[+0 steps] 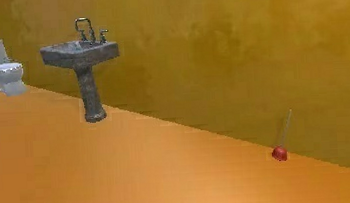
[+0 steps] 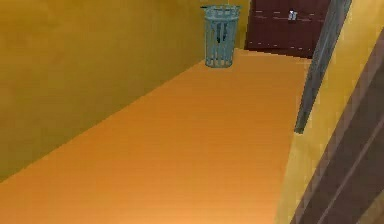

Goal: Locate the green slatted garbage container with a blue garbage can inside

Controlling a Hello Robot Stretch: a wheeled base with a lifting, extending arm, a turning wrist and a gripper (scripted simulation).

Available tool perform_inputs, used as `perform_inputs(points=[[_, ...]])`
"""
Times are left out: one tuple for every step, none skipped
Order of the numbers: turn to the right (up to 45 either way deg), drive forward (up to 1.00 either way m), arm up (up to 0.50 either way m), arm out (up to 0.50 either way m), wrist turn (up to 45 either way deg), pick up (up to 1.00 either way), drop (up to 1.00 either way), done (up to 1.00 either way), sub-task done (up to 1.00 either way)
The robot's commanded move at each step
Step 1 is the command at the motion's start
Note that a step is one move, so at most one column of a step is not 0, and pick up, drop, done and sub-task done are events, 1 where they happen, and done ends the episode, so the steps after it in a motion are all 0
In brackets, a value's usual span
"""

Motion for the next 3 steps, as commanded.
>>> perform_inputs(points=[[27.0, 0.00, 0.00, 0.00, 0.0, 0.00, 0.00, 0.00, 0.00], [3.0, 0.00, 0.00, 0.00, 0.0, 0.00, 0.00, 0.00, 0.00], [0.0, 0.35, 0.00, 0.00, 0.0, 0.00, 0.00, 0.00, 0.00]])
